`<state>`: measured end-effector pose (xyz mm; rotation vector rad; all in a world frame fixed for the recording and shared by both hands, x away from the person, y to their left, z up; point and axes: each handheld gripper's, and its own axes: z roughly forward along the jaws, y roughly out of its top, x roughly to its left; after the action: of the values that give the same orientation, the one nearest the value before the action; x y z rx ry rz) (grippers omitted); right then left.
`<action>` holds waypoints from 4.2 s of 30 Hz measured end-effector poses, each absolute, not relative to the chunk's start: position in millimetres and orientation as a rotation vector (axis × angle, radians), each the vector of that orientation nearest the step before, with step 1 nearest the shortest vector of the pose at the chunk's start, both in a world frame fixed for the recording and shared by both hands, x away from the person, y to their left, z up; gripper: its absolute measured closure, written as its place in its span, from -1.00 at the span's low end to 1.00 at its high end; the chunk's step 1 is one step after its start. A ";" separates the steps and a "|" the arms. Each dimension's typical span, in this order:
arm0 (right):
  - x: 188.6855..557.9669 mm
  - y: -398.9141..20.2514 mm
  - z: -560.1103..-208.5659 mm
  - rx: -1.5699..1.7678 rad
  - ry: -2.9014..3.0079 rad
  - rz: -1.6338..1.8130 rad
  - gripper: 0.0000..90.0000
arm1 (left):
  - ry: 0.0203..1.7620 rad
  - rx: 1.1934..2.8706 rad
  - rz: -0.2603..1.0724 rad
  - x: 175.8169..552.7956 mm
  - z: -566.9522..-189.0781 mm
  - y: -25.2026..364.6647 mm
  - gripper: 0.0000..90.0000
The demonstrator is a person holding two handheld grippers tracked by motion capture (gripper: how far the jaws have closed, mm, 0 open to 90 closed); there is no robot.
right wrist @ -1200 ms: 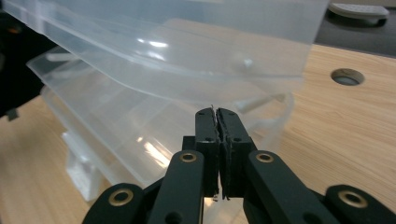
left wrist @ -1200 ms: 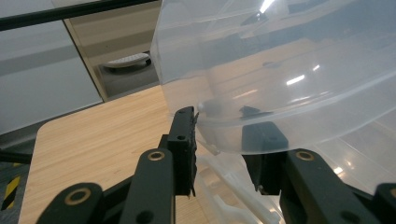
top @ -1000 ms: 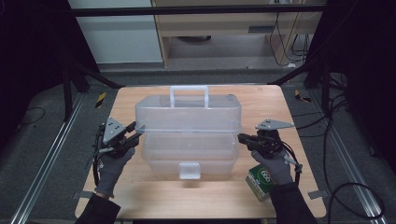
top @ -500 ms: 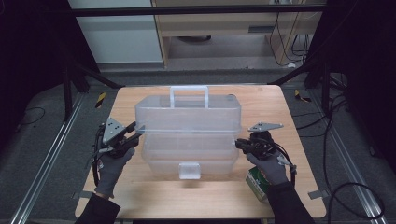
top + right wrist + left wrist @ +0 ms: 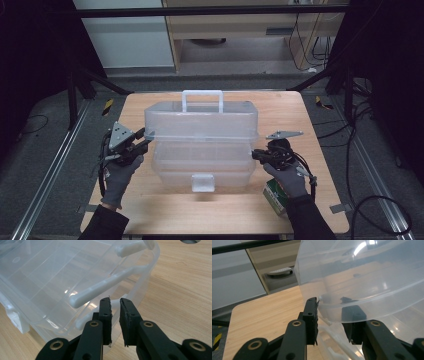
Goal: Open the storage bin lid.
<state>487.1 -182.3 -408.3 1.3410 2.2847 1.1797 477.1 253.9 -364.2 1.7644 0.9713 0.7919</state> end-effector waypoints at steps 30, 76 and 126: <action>487.1 -182.4 -408.4 1.337 2.286 1.177 0.79 | 1.020 1.699 0.847 517.3 -328.7 245.5 0.59; 487.6 -182.8 -408.8 1.338 2.288 1.183 0.78 | 1.121 1.697 0.856 589.0 -306.3 233.9 0.74; 488.0 -182.6 -409.0 1.337 2.290 1.181 0.78 | 1.192 1.726 0.834 664.7 -320.7 225.1 0.71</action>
<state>488.0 -182.6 -409.0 1.3366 2.2901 1.1811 664.7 225.1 -320.7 1.7262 1.1920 0.8338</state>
